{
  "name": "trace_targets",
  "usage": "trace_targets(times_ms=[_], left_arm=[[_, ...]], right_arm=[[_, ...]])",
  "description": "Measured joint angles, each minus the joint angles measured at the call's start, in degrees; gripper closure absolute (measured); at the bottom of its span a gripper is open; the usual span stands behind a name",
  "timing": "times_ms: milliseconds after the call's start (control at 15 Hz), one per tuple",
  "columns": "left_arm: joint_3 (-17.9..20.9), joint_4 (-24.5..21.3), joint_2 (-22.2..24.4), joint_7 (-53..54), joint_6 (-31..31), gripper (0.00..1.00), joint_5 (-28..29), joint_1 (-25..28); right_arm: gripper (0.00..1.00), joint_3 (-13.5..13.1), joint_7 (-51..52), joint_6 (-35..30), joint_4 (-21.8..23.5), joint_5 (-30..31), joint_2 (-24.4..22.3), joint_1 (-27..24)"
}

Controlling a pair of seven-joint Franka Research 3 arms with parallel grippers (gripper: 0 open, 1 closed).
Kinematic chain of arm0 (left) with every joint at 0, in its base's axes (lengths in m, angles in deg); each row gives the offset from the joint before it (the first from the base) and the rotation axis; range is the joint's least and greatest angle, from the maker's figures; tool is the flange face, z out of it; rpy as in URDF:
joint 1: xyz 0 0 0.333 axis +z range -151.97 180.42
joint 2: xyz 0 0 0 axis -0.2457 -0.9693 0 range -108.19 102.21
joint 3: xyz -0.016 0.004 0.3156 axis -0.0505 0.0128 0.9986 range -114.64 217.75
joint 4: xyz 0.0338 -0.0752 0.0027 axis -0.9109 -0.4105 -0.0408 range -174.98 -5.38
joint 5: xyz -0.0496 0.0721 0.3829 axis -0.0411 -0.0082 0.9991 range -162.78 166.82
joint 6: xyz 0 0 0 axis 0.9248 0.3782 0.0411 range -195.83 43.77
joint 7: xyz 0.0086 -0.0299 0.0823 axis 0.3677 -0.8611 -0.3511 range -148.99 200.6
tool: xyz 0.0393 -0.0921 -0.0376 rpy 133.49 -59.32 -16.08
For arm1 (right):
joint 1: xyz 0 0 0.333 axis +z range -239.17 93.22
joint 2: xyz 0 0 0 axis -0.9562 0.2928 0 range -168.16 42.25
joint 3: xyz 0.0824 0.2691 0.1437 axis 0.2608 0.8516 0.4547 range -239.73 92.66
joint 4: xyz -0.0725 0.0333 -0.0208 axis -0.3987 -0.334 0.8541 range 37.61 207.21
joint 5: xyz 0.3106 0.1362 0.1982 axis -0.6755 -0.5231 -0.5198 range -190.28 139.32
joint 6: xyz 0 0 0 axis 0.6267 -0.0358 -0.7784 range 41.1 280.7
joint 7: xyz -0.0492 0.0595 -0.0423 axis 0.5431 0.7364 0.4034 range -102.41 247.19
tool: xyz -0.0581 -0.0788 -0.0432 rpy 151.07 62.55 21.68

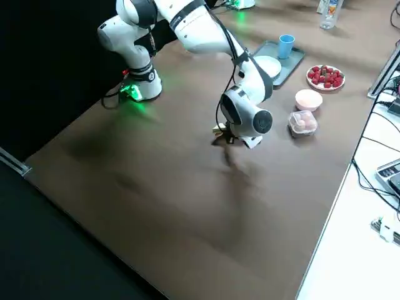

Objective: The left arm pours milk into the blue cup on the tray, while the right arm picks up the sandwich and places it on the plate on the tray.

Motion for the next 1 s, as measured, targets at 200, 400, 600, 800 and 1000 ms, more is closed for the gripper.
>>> trace_targets(times_ms=[200, 400, 600, 800, 1000], left_arm=[[0.0, 0.1, -0.1, 0.4, 0.0, 0.0, 0.0, -0.1], [0.0, 0.1, -0.2, 0.5, 0.0, 0.0, 0.0, -0.1], [0.0, 0.1, -1.3, 2.0, 0.1, 0.0, -3.6, 0.0], [-0.1, 0.1, -2.4, 4.6, 1.4, 0.0, -8.9, 0.1], [-0.1, 0.0, -2.9, 6.7, 2.3, 0.0, -11.7, 0.4]], right_arm=[[0.74, 0.3, 0.2, -4.9, -2.7, -0.2, 0.0, 0.4], [0.74, 1.7, -1.5, -10.2, -6.4, -4.8, -1.0, 2.0], [0.78, 2.9, -10.6, -12.1, -7.8, -7.8, -4.4, 6.4], [0.78, 3.3, -21.2, -12.0, -7.8, -10.4, -6.2, 14.4], [0.78, 3.3, -28.3, -8.3, -6.8, -15.9, -6.1, 21.0]])
